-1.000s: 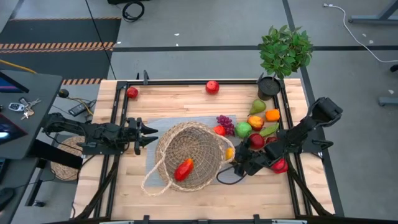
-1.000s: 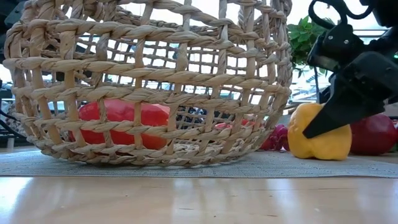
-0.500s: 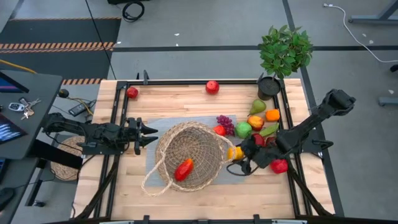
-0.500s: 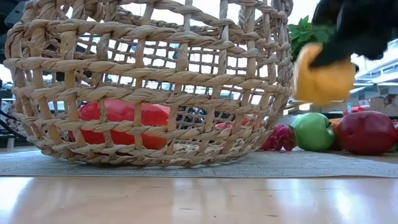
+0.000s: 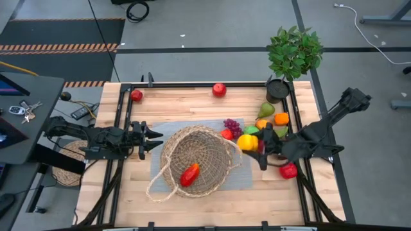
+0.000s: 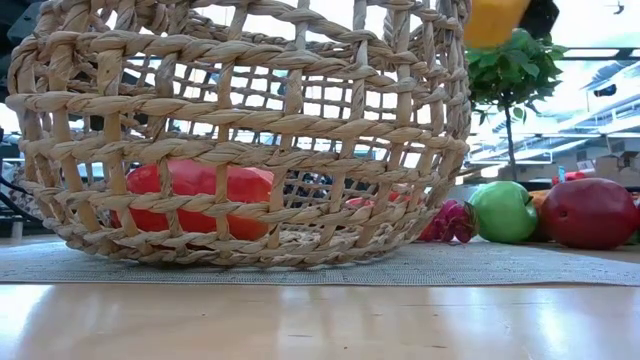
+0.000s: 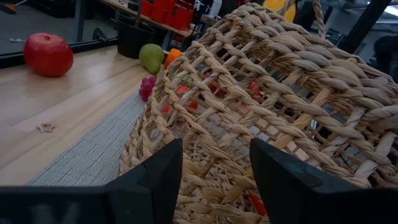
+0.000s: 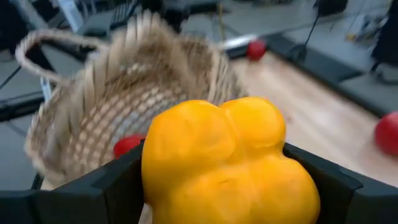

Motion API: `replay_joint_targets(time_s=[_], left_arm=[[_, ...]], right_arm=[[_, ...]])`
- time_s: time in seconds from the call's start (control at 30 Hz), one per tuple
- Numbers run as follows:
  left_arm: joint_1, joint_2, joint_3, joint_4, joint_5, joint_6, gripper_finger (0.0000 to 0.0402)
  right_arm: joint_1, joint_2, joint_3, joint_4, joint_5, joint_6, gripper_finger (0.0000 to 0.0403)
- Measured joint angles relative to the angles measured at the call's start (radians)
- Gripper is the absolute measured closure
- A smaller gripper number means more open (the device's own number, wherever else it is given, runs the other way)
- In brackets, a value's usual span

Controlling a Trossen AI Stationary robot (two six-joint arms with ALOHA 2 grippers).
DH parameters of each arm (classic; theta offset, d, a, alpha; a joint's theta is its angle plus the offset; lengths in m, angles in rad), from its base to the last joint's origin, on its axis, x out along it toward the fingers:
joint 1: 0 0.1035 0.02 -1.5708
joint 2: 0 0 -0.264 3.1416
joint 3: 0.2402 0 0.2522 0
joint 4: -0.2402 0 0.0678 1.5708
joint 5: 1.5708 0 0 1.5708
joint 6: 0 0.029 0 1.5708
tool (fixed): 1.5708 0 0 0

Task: Build produce basket
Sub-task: Put the yellow bell pepper into the brown basket

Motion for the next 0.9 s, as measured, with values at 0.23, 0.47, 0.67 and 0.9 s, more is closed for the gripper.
replay_joint_targets(time_s=[0.23, 0.47, 0.67, 0.9], left_arm=[[0.000, 0.000, 0.000, 0.000, 0.000, 0.000, 0.0206], [0.000, 0.000, 0.000, 0.000, 0.000, 0.000, 0.0205], [0.000, 0.000, 0.000, 0.000, 0.000, 0.000, 0.0204], [0.000, 0.000, 0.000, 0.000, 0.000, 0.000, 0.0208]], right_arm=[[-0.002, -0.012, 0.057, 0.126, 0.057, -0.152, 0.0080], [-0.003, -0.012, 0.170, 0.267, 0.159, -0.377, 0.0080], [-0.003, 0.010, 0.227, 0.392, 0.172, -0.457, 0.0080], [-0.016, 0.077, 0.247, 0.389, 0.152, -0.459, 0.0080]])
